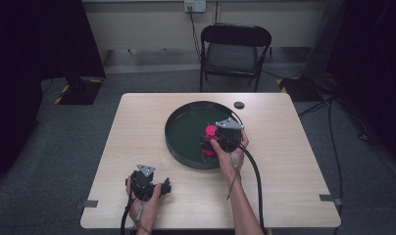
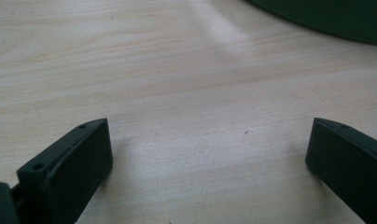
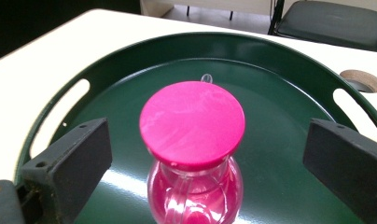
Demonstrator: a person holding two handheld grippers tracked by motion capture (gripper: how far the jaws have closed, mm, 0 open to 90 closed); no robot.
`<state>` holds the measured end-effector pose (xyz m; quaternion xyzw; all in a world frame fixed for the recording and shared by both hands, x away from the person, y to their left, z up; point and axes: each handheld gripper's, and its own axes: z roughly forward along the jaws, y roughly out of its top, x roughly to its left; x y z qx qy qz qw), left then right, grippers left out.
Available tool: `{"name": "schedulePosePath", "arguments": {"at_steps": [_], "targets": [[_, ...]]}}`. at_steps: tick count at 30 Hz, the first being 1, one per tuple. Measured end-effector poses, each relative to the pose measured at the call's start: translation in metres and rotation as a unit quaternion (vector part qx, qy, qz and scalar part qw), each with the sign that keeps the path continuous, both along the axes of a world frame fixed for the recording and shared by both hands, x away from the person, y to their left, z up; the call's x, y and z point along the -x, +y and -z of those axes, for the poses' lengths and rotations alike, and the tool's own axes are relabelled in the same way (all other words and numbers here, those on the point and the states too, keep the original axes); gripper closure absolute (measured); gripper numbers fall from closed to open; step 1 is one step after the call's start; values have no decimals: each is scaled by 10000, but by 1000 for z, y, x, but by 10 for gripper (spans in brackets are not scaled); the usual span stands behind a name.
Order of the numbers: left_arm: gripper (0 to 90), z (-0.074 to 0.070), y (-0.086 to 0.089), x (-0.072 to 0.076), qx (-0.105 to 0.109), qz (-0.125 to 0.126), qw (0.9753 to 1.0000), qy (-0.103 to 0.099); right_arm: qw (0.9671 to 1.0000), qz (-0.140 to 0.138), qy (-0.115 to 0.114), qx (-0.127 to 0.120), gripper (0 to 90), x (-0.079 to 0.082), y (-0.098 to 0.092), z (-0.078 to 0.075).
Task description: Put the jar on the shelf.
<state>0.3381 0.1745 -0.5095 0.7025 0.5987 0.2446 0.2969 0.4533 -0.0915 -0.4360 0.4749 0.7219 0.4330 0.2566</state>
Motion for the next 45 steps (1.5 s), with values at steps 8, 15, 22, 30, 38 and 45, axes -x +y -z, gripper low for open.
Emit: {"name": "schedulePosePath", "arguments": {"at_steps": [8, 15, 22, 30, 38, 45], "targets": [[0, 0, 0, 0, -1, 0, 10000, 1, 9999, -11, -119, -51, 2, 9, -3, -10], [0, 0, 0, 0, 0, 0, 10000, 1, 9999, -30, -131, -89, 16, 16, -9, -18], [0, 0, 0, 0, -1, 1, 10000, 1, 9998, 9, -169, -81, 17, 22, -13, -22], [0, 0, 0, 0, 0, 0, 10000, 0, 9996, 38, -236, -132, 19, 32, -18, -24], [0, 0, 0, 0, 0, 0, 10000, 0, 9996, 81, -230, -125, 19, 42, -26, -31], [0, 0, 0, 0, 0, 0, 10000, 0, 9995, 141, -270, -36, 19, 52, -32, -35]]}}
